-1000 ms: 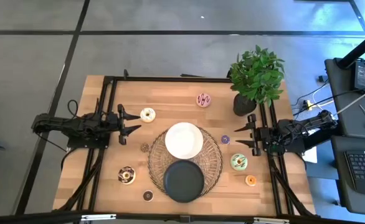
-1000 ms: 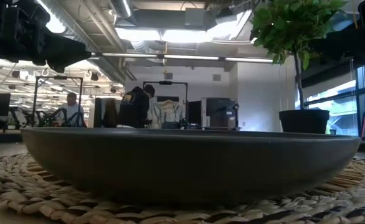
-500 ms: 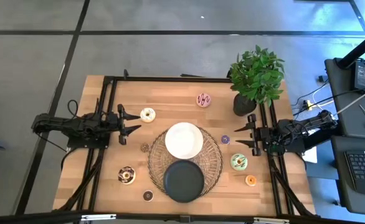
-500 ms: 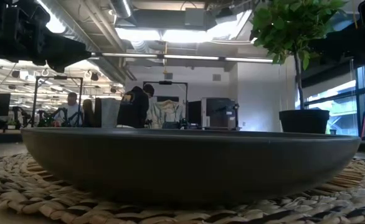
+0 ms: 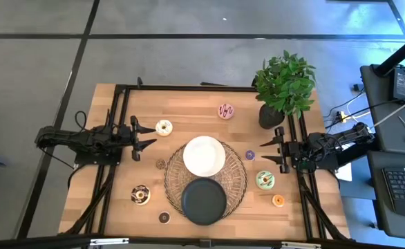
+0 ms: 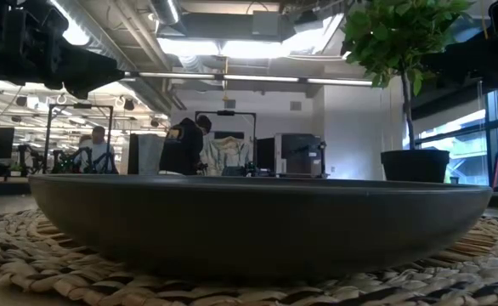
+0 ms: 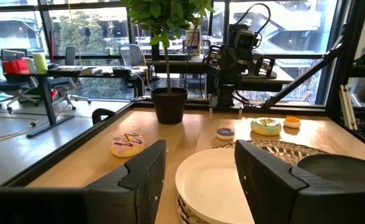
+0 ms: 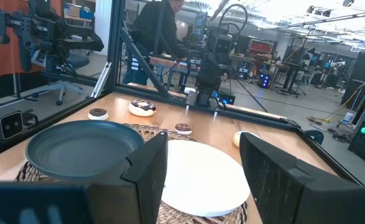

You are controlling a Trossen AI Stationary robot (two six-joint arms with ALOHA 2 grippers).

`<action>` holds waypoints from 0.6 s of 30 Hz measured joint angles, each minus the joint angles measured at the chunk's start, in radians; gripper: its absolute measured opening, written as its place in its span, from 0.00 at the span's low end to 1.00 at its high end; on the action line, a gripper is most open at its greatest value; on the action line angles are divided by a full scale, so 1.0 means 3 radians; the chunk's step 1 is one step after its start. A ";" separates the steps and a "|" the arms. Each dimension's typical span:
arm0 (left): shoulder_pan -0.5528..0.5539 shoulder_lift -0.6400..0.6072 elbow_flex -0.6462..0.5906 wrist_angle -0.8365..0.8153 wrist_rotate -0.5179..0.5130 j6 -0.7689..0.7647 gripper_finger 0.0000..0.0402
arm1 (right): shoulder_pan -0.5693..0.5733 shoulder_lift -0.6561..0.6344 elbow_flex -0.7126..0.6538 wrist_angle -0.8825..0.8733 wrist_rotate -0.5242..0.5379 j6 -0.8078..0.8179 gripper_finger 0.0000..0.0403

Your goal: Pick & Place donuts

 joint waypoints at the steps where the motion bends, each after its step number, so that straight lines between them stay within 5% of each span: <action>1: 0.0000 -0.0001 0.0000 -0.0001 -0.0001 -0.0001 0.47 | 0.0000 0.0001 0.0000 0.0000 0.0000 0.0000 0.50; 18: 0.0000 -0.0001 0.0000 -0.0001 0.0000 0.0000 0.47 | 0.0000 0.0001 -0.0001 0.0000 0.0000 -0.0259 0.50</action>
